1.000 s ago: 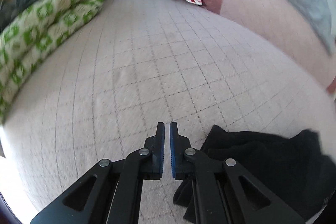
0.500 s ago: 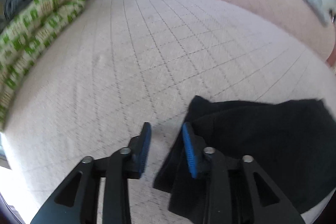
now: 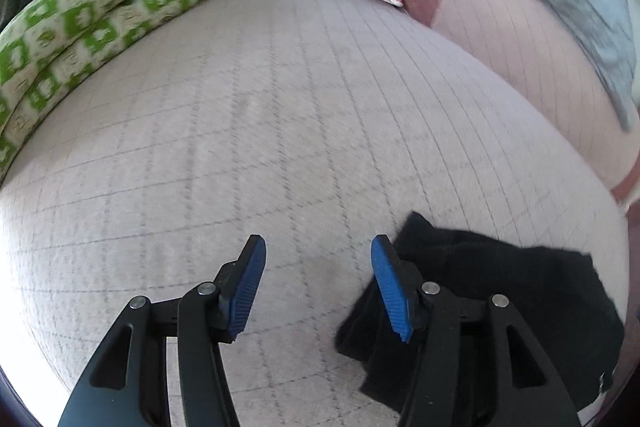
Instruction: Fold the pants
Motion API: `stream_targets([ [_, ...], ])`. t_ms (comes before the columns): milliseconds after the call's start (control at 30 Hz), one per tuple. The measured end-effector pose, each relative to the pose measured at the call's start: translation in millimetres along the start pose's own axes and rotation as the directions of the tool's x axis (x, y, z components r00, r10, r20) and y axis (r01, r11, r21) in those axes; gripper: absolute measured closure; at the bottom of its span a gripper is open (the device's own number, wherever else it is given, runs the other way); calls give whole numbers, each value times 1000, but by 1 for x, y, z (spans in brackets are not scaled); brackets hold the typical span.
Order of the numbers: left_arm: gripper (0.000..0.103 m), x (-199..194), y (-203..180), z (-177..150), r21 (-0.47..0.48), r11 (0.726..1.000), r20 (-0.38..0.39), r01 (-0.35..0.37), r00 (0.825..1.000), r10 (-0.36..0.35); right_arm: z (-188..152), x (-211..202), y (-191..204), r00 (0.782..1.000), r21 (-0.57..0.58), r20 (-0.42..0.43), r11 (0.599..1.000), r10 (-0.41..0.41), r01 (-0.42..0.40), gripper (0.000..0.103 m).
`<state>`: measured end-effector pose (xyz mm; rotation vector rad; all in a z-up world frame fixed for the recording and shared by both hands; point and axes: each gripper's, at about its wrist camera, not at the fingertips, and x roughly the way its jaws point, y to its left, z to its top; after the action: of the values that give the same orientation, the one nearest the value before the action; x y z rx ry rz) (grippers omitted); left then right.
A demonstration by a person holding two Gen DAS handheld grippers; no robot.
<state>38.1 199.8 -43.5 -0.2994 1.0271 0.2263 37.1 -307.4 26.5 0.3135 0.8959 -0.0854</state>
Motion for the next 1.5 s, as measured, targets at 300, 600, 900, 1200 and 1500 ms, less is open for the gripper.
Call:
stream_targets([
  [300,49,1,31,12,-70,997,-17,34,999,-36,42,128,98,969,-158,-240,982,60,-100,56],
  [600,49,9,52,16,-119,992,-52,50,997,-57,25,147,117,961,-349,-247,937,-124,31,99],
  [900,49,13,55,7,-97,995,-70,39,997,-46,45,140,119,973,-273,-99,946,-207,173,99],
  [1200,49,5,31,-22,-9,975,-100,220,970,-220,-3,92,224,929,-304,-311,905,203,-299,64],
  [1500,49,-3,73,-14,-115,978,-90,176,978,-187,-67,90,341,876,-527,-437,732,202,-432,50],
])
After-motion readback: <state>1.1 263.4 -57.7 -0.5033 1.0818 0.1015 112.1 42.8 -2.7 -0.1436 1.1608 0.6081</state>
